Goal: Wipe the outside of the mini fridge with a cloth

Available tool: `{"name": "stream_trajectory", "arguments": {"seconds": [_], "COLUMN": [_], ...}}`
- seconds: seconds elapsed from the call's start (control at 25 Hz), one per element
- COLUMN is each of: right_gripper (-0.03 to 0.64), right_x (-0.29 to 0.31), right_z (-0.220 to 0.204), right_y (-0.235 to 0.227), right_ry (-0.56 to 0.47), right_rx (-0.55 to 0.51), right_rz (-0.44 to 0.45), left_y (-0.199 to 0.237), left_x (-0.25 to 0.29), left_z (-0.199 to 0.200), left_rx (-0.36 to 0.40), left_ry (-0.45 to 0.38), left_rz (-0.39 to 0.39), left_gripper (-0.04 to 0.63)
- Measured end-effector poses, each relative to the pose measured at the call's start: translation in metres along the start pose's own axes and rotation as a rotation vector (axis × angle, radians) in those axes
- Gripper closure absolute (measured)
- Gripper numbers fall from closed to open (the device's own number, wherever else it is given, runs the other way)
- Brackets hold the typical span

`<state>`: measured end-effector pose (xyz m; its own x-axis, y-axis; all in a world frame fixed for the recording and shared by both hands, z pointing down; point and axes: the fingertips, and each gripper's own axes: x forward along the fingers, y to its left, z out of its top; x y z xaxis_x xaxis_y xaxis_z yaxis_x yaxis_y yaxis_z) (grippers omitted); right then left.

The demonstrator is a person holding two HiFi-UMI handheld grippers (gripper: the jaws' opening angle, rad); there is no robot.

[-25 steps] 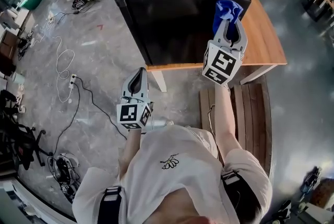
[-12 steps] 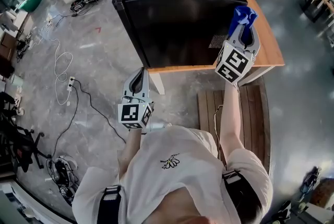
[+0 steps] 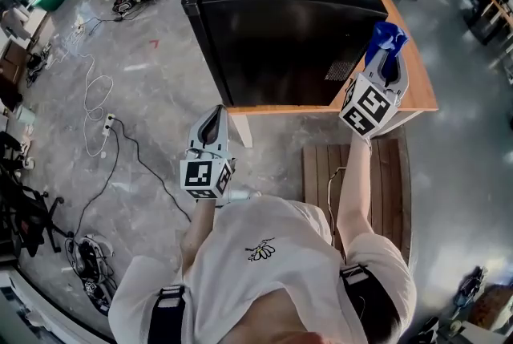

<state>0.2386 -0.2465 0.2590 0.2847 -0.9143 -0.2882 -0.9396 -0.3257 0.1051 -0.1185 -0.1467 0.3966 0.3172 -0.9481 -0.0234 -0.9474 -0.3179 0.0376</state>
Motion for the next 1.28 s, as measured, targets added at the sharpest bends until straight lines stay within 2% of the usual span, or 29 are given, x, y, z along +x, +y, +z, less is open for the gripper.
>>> {"name": "stream_trajectory", "arguments": {"seconds": [0.16, 0.28, 0.44, 0.64, 0.76, 0.96, 1.12, 1.28], "right_gripper": [0.555, 0.555, 0.555, 0.555, 0.555, 0.555, 0.555, 0.555], "right_x": [-0.024, -0.048, -0.080, -0.115, -0.133, -0.132, -0.132, -0.133], "right_z": [0.012, 0.013, 0.018, 0.033, 0.040, 0.056, 0.055, 0.050], "right_y": [0.005, 0.030, 0.091, 0.198, 0.261, 0.338, 0.365, 0.383], "right_ry": [-0.018, -0.017, -0.015, -0.015, -0.030, -0.047, -0.042, -0.032], "right_rx": [0.056, 0.083, 0.162, 0.288, 0.304, 0.290, 0.257, 0.208], "right_rz": [0.024, 0.108, 0.283, 0.567, 0.679, 0.762, 0.802, 0.804], "left_y": [0.012, 0.018, 0.021, 0.024, 0.035, 0.058, 0.069, 0.076], "left_x": [-0.003, -0.004, -0.002, -0.006, -0.012, -0.023, -0.030, -0.036], "left_z": [0.004, 0.005, 0.002, 0.003, 0.005, 0.010, 0.002, 0.003], "left_rx": [-0.009, -0.020, -0.021, -0.019, -0.018, -0.020, -0.040, -0.050], "left_ry": [-0.002, -0.008, -0.006, -0.003, -0.004, -0.008, -0.005, -0.006], "left_rz": [0.028, 0.042, 0.043, 0.054, 0.076, 0.129, 0.177, 0.186], "left_gripper": [0.591, 0.591, 0.591, 0.591, 0.591, 0.591, 0.591, 0.591]}}
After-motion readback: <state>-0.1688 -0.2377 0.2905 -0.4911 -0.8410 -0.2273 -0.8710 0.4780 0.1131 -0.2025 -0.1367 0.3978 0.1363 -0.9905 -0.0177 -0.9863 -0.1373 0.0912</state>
